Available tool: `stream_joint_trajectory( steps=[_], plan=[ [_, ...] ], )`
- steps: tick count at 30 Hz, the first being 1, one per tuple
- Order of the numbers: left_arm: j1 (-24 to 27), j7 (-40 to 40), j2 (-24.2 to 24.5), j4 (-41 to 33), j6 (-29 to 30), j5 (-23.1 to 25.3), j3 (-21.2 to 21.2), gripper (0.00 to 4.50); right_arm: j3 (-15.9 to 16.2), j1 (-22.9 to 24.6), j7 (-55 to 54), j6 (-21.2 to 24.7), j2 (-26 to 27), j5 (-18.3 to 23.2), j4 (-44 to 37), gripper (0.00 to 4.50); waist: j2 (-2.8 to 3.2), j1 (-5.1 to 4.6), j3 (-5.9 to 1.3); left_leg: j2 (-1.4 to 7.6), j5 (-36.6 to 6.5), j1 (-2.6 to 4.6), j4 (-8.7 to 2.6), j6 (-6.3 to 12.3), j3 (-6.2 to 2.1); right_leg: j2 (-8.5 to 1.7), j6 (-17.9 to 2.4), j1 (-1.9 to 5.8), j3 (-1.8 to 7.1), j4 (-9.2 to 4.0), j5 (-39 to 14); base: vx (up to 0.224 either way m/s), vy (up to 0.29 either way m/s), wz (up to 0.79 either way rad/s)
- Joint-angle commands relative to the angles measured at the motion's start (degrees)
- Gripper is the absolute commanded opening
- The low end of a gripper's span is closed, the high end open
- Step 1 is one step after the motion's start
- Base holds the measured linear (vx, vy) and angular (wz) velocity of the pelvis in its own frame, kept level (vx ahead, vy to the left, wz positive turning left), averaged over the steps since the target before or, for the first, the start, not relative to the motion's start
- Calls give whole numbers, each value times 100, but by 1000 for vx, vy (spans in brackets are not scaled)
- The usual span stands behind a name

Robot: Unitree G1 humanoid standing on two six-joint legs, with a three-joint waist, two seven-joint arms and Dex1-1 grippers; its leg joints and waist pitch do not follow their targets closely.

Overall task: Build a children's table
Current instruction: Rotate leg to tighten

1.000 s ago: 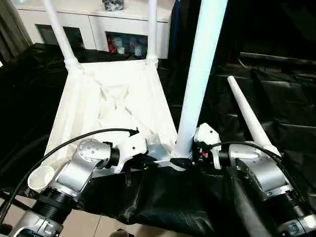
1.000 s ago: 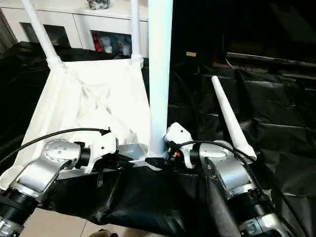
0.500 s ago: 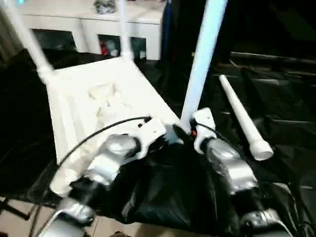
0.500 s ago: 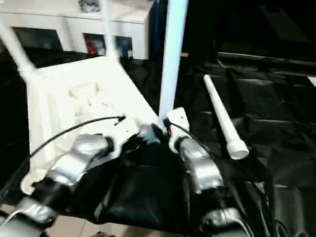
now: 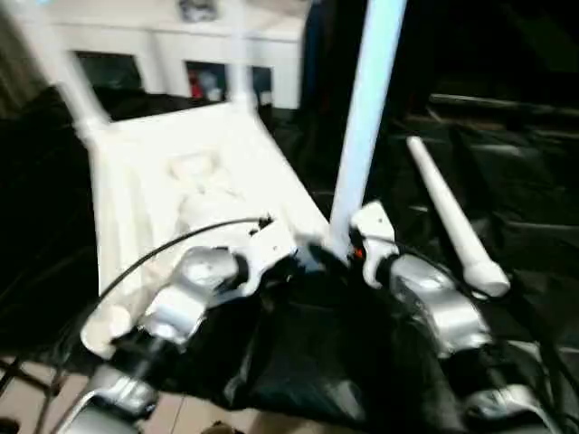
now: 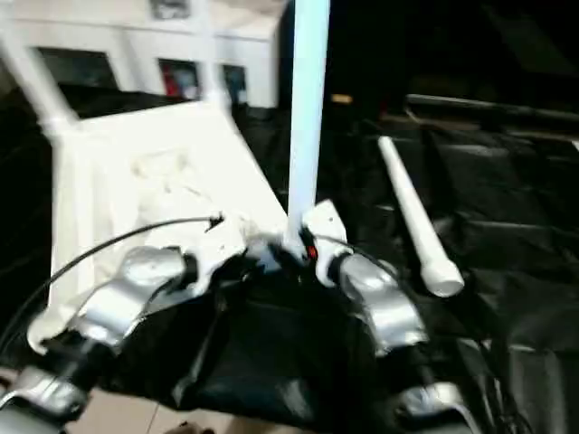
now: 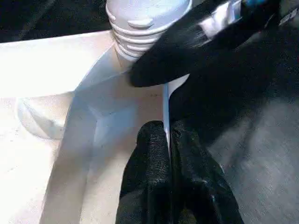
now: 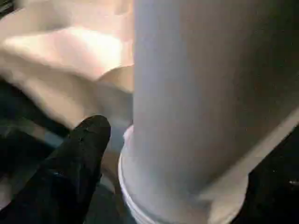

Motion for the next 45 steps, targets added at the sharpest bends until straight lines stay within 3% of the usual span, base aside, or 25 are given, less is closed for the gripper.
stream_joint_trajectory(
  steps=[1, 8, 9, 14, 15, 23, 27, 29, 31, 33, 36, 37, 40, 41, 45],
  plan=[
    [53, -318, -47, -279, -294, -345, -133, 0, 248, 44, 578, -14, -107, 190, -322, 391, -30, -6, -342, 253, -1390, 111, -415, 115, -74, -390, -1112, 211, 192, -476, -1179, 0, 0, 0],
    [213, -964, 321, -547, -299, -650, -59, 0, 436, 169, 1672, 69, -713, 430, -742, 391, -64, 30, -342, 250, -1285, 106, -402, 194, -63, -390, -1156, 218, 193, -467, -1149, 0, 0, 0],
    [244, -1117, 396, -611, -290, -713, -46, 0, 474, 181, 1852, 101, -805, 466, -809, 365, -57, 34, -340, 257, -1307, 114, -403, 210, -63, -391, -1160, 208, 191, -475, -1205, 0, 0, 0],
    [308, -1364, 530, -717, -228, -799, -42, 0, 596, 193, 2062, 108, -937, 426, -882, 344, -60, 58, -339, 258, -1270, 121, -402, 200, -58, -386, -1188, 197, 190, -464, -1176, 0, 0, 0],
    [321, -1407, 567, -734, -219, -808, -53, 0, 625, 206, 2122, 114, -962, 426, -905, 312, -61, 58, -342, 258, -1275, 123, -402, 184, -59, -387, -1183, 198, 190, -464, -1198, 0, 0, 0],
    [349, -1361, 588, -758, -174, -820, -17, 0, 690, 316, 2159, 218, -947, 452, -1032, 276, -66, 70, -350, 255, -1162, 118, -391, 208, -55, -387, -1176, 207, 189, -452, -1086, 0, 0, 0],
    [130, -629, 286, -420, -104, -549, 94, 0, 582, 345, 1264, 283, -555, 189, -771, 273, -57, 51, -335, 250, -1196, 118, -400, 163, -53, -374, -1180, 192, 190, -464, -1133, 0, 0, 0],
    [-62, -107, 28, -159, 50, -429, 190, 0, 398, 238, 369, 325, -176, -21, -369, 273, -75, 19, -315, 221, -1405, 131, -407, -3, -51, -387, -1072, 164, 195, -514, -1674, 0, 0, 0],
    [-190, 224, -143, -2, 145, -352, 242, 0, 262, 173, -119, 396, 54, -67, -154, 272, -83, -2, -321, 214, -1529, 127, -425, -110, -85, -407, -939, 187, 182, -536, -2056, 0, 0, 0],
    [-238, 361, -209, 52, 181, -314, 257, 0, 209, 158, -285, 417, 139, -71, -96, 272, -76, -35, -321, 218, -1595, 139, -426, -122, -84, -392, -878, 157, 190, -554, -2076, 0, 0, 0],
    [-485, 1007, -700, 338, 377, -119, 193, 0, -187, -146, -1729, 485, 862, -122, 540, 272, -40, -97, -328, 201, -1538, 115, -431, -166, -90, -391, -918, 148, 196, -547, -1962, 0, 0, 0],
    [-508, 1107, -804, 377, 393, -69, 159, 0, -230, -225, -1979, 424, 1014, -161, 682, 272, -49, -128, -348, 197, -1454, 93, -439, -213, -108, -392, -929, 193, 177, -524, -1827, 0, 0, 0],
    [-519, 1165, -928, 422, 365, 5, 99, 0, -229, -292, -1972, 289, 1178, -181, 767, 272, -44, -132, -356, 202, -1445, 106, -410, -94, -85, -385, -984, 186, 191, -525, -1484, 0, 0, 0],
    [-520, 1155, -951, 422, 345, -7, 82, 0, -224, -295, -1890, 241, 1211, -158, 735, 328, -34, -122, -365, 198, -1373, 95, -401, -37, -82, -391, -1002, 203, 192, -515, -1372, 0, 0, 0],
    [-479, 960, -845, 351, 190, -42, 36, 0, -220, -233, -1548, 296, 1114, -1, 536, 363, -27, -113, -360, 205, -1304, 92, -403, 45, -78, -378, -1066, 214, 183, -503, -1196, 0, 0, 0]
  ],
)
